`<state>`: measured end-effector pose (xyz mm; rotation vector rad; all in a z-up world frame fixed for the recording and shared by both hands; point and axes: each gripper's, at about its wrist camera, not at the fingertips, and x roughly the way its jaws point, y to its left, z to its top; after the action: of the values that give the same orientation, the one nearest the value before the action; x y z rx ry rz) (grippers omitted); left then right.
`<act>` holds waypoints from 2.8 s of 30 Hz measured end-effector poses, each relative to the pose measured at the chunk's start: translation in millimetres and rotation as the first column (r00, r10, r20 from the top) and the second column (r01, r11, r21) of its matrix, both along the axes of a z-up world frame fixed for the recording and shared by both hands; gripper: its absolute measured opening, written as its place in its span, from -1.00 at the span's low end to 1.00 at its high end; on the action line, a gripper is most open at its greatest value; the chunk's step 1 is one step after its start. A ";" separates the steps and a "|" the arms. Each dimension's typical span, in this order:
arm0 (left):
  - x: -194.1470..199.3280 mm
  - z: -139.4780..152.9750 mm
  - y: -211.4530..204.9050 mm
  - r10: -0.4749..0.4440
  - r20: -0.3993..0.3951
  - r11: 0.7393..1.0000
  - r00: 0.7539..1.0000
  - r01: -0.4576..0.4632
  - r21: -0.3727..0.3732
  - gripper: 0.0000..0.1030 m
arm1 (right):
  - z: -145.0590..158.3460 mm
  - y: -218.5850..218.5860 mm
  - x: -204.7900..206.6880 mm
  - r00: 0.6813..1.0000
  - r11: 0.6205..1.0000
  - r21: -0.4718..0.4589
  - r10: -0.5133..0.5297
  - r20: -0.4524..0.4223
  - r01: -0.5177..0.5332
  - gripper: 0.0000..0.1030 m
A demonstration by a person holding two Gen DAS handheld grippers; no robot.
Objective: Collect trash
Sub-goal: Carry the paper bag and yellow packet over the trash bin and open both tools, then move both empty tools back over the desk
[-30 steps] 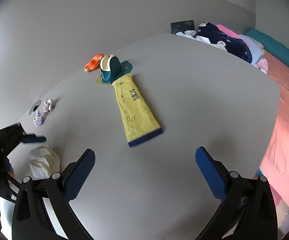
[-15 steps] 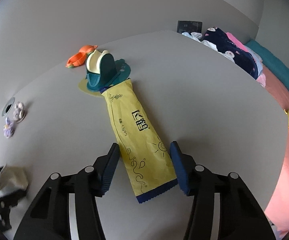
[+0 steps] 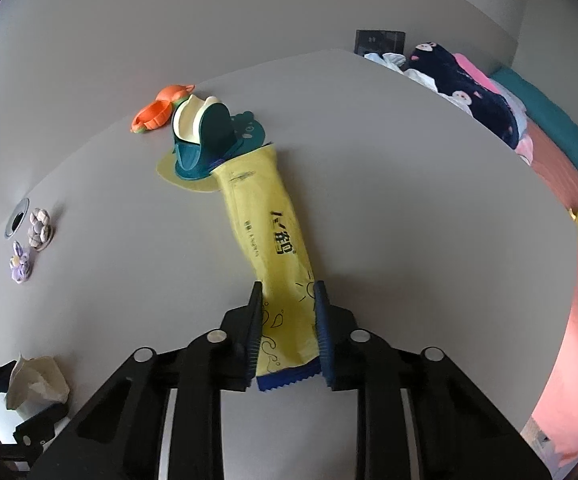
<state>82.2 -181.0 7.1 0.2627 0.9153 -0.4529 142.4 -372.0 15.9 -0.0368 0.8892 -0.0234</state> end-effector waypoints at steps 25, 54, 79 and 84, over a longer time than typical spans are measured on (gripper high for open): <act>-79.7 56.0 -98.2 -0.122 0.069 0.976 0.990 0.132 -0.174 -0.38 | 56.9 -95.6 -175.1 0.982 0.985 0.168 -0.054 0.182 0.023 -0.57; -131.3 6.8 -333.9 -0.455 -0.045 0.887 0.889 0.448 -0.109 -0.34 | 1.7 -289.0 -307.5 0.902 0.889 0.279 -0.411 0.134 0.363 -0.56; -113.4 -5.5 -314.7 -0.310 0.017 0.950 0.951 0.311 -0.036 0.88 | -18.1 -285.6 -291.7 0.864 0.857 0.229 -0.494 0.102 0.462 0.95; -108.9 1.2 -300.7 -0.299 0.018 0.952 0.954 0.299 -0.064 0.88 | -10.3 -270.8 -283.9 0.876 0.870 0.225 -0.470 0.111 0.438 0.95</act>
<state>-26.7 -481.7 8.3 0.3447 0.8539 -0.7607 -141.5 -642.8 5.6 0.3565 0.7156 -0.3790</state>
